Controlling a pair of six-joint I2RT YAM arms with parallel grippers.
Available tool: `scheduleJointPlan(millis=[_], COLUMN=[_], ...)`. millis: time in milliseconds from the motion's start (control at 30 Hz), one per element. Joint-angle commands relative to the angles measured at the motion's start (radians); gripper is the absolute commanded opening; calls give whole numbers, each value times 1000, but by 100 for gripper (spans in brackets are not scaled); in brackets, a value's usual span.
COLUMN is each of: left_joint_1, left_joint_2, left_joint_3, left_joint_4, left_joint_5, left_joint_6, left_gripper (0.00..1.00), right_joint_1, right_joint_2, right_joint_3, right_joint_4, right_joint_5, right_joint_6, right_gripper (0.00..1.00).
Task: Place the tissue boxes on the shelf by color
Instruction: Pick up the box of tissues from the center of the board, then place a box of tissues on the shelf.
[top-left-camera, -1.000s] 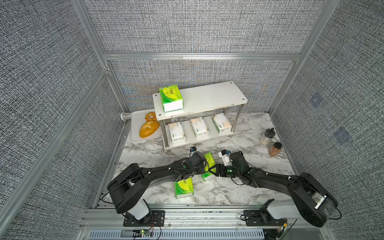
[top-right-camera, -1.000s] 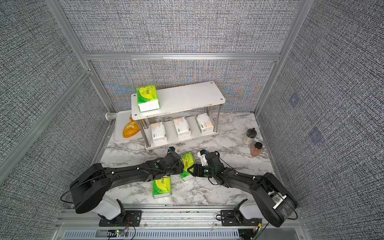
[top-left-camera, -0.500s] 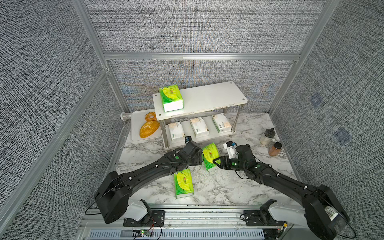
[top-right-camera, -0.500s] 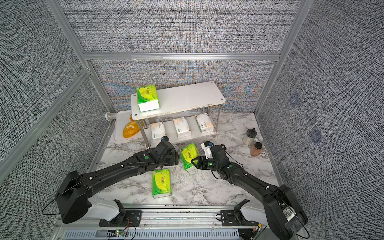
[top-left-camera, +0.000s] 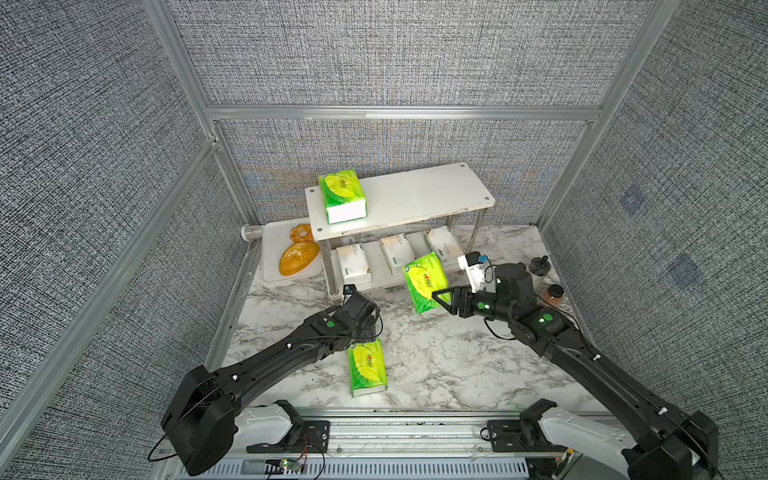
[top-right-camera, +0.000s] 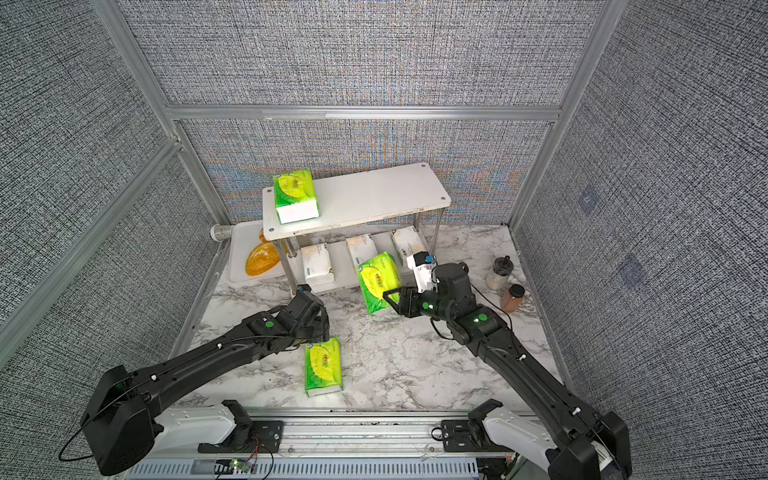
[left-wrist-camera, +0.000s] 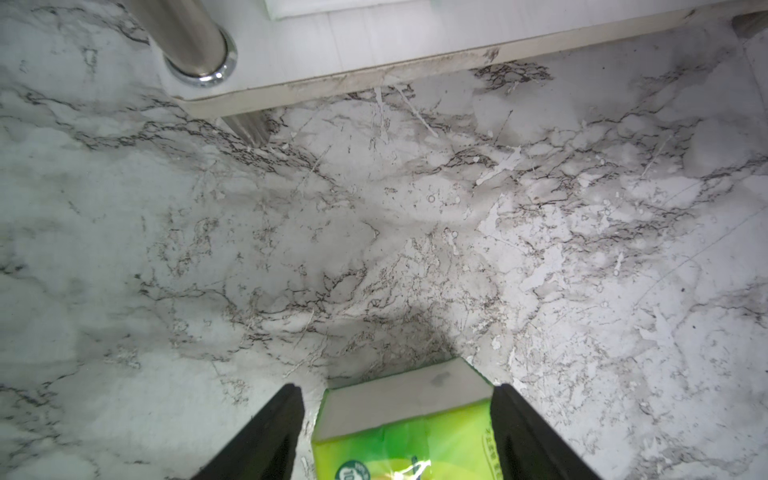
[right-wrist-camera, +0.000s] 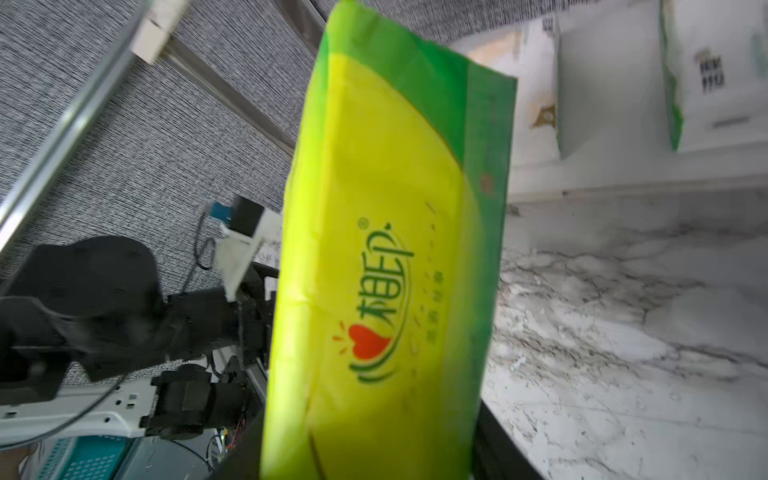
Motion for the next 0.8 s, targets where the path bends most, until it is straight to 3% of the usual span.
scheduleJointPlan(millis=[0, 300, 767], left_joint_1=[3, 3, 2], left_joint_2=[9, 69, 99], left_joint_3=[10, 38, 80], left_joint_4=[-13, 4, 1], left_joint_5=[-11, 3, 25], left_joint_6=[20, 30, 39], left_gripper=[76, 76, 76], right_joint_1=[1, 13, 25], right_joint_2=[-3, 34, 403], right_joint_3=[73, 197, 653], right_joint_4=[17, 183, 243], right_joint_5=[-47, -20, 87], right_joint_6=[-8, 53, 57], right_gripper=[53, 54, 55])
